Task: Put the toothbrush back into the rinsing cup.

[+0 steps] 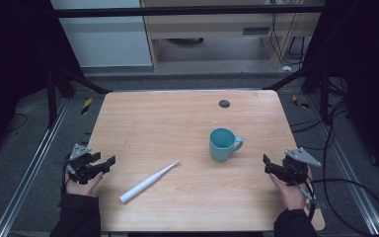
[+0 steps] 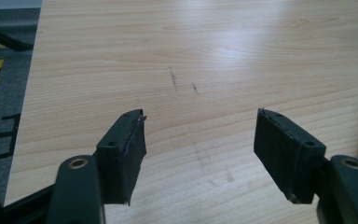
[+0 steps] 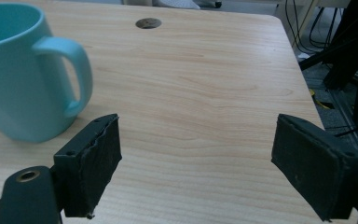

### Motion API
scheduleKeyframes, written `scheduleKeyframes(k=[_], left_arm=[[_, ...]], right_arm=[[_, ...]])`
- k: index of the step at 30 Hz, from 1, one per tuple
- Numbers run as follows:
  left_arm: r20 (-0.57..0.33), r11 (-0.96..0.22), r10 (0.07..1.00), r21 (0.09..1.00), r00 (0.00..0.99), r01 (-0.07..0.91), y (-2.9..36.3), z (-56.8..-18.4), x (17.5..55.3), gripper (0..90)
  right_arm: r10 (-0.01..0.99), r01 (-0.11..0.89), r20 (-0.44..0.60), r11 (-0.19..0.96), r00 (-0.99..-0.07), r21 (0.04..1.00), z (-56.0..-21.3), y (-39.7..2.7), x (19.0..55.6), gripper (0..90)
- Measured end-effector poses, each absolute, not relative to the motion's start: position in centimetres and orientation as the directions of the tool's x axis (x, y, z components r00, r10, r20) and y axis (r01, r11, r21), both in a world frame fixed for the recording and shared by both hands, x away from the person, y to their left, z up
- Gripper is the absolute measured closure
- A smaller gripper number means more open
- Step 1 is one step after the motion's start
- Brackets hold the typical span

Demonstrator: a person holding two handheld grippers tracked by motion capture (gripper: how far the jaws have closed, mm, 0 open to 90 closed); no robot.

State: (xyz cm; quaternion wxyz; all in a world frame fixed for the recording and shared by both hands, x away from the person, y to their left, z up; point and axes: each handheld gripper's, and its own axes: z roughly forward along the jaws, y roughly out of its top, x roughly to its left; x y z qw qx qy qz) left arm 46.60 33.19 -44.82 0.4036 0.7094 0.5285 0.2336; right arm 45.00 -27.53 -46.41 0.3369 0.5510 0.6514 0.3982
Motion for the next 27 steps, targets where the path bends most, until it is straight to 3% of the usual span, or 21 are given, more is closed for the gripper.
scheduleKeyframes(k=[5, 27], left_arm=[[-0.101, -0.167, 0.907, 0.805, 0.409, 0.570, 32.3, -44.4, 46.3, 36.7], [-0.045, -0.469, 0.738, 0.682, 0.673, 0.561, 27.7, -43.2, 45.4, 46.4]], right_arm=[[0.976, 0.451, -0.008, 0.107, -0.216, 0.886, -46.3, -26.6, 44.4, 17.2], [0.962, 0.499, -0.071, 0.198, -0.263, 0.843, -46.6, -25.5, 44.1, 21.5]])
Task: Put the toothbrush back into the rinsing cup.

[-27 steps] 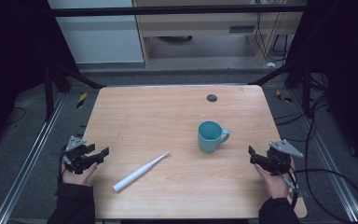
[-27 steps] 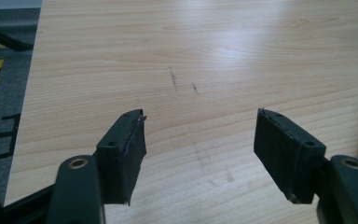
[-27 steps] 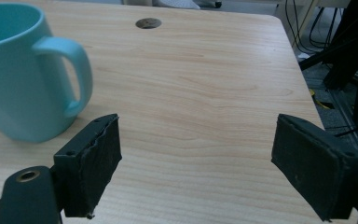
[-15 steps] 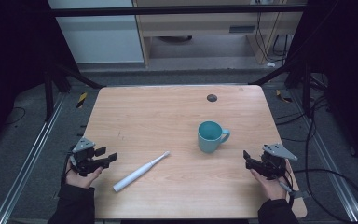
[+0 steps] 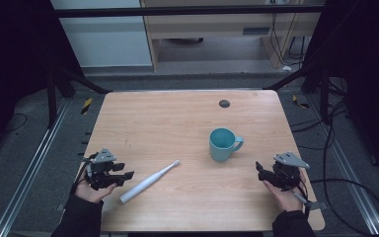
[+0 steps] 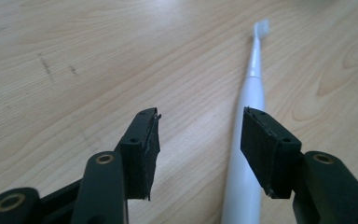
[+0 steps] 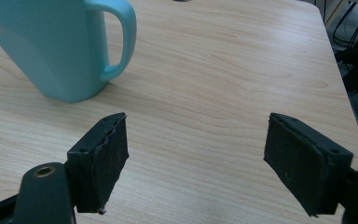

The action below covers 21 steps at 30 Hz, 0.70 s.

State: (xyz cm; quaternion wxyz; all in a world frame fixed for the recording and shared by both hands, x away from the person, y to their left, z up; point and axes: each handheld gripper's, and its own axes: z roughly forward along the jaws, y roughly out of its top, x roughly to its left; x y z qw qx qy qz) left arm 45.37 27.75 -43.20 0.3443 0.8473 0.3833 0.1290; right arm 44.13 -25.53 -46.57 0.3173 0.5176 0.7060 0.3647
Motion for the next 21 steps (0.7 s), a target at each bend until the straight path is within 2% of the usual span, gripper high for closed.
scheduleKeyframes(k=[7, 14, 21], left_arm=[[-0.045, -0.527, 0.703, 0.638, 0.710, 0.562, 26.6, -43.2, 45.3, 48.6], [-0.037, -0.612, 0.665, 0.545, 0.746, 0.573, 25.6, -43.4, 45.3, 49.1], [-0.027, -0.656, 0.644, 0.494, 0.764, 0.571, 24.9, -43.8, 45.4, 49.8]], right_arm=[[0.962, 0.510, -0.075, 0.205, -0.264, 0.835, -46.7, -25.6, 44.3, 21.9], [0.959, 0.522, -0.085, 0.219, -0.269, 0.825, -46.9, -25.5, 44.4, 22.1], [0.957, 0.525, -0.091, 0.228, -0.274, 0.820, -46.9, -25.5, 44.4, 22.6]])
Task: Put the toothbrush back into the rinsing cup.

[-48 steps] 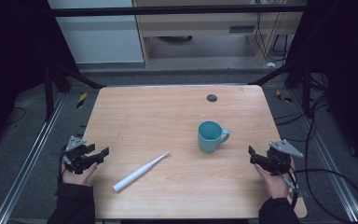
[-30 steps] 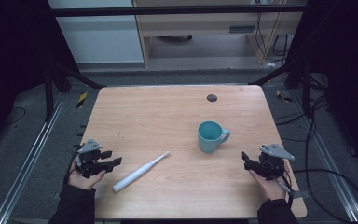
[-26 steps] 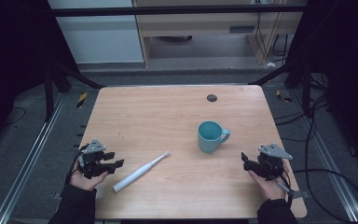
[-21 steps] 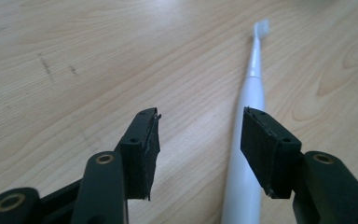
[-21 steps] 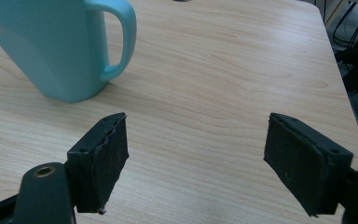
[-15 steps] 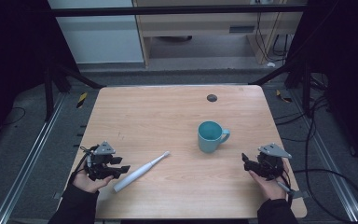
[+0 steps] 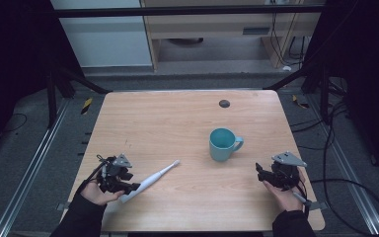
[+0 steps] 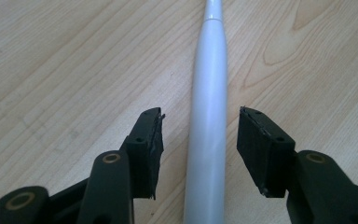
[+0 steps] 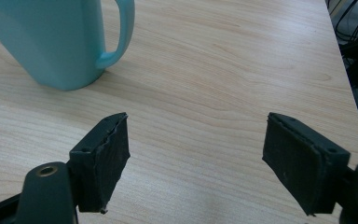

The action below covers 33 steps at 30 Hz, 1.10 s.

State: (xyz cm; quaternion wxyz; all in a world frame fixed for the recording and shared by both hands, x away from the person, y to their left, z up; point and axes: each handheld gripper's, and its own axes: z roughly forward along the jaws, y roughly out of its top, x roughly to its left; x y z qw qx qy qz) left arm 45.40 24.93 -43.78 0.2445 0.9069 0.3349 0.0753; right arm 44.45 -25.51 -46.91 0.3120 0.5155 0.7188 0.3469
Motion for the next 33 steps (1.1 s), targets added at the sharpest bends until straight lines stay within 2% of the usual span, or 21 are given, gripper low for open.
scheduleKeyframes(k=[9, 16, 33], left_arm=[[-0.016, -0.727, 0.609, 0.388, 0.793, 0.567, 23.9, -44.4, 46.1, 49.1], [-0.034, -0.735, 0.612, 0.343, 0.790, 0.584, 23.5, -44.7, 46.7, 47.8], [-0.037, -0.792, 0.565, 0.255, 0.824, 0.555, 22.1, -45.4, 47.7, 52.3]], right_arm=[[0.957, 0.535, -0.093, 0.233, -0.276, 0.812, -47.0, -25.5, 44.5, 23.0], [0.955, 0.535, -0.097, 0.239, -0.279, 0.811, -47.0, -25.4, 44.6, 23.4], [0.954, 0.546, -0.098, 0.245, -0.283, 0.801, -47.1, -25.4, 44.7, 24.1]])
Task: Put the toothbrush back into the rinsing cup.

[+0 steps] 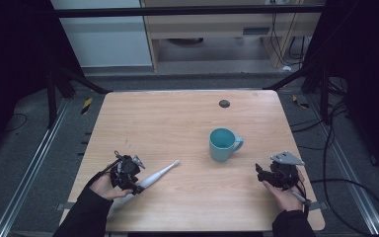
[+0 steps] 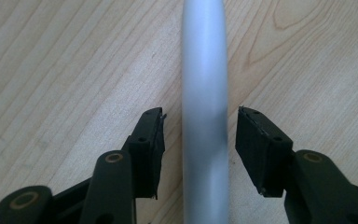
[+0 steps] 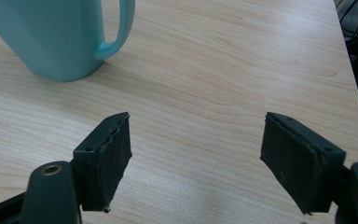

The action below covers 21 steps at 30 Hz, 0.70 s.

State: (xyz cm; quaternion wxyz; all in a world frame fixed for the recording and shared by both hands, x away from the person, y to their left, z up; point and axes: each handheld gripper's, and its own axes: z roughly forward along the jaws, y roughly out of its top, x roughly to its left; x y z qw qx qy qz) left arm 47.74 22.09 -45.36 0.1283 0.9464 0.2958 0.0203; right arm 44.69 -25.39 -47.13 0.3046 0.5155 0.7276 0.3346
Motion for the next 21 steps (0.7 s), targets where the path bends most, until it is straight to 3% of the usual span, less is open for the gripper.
scheduleKeyframes(k=[21], left_arm=[[-0.055, -0.817, 0.547, 0.181, 0.835, 0.548, 21.35, -46.24, 48.23, 63.5]], right_arm=[[0.952, 0.549, -0.107, 0.254, -0.286, 0.796, -47.19, -25.39, 44.77, 24.7]])
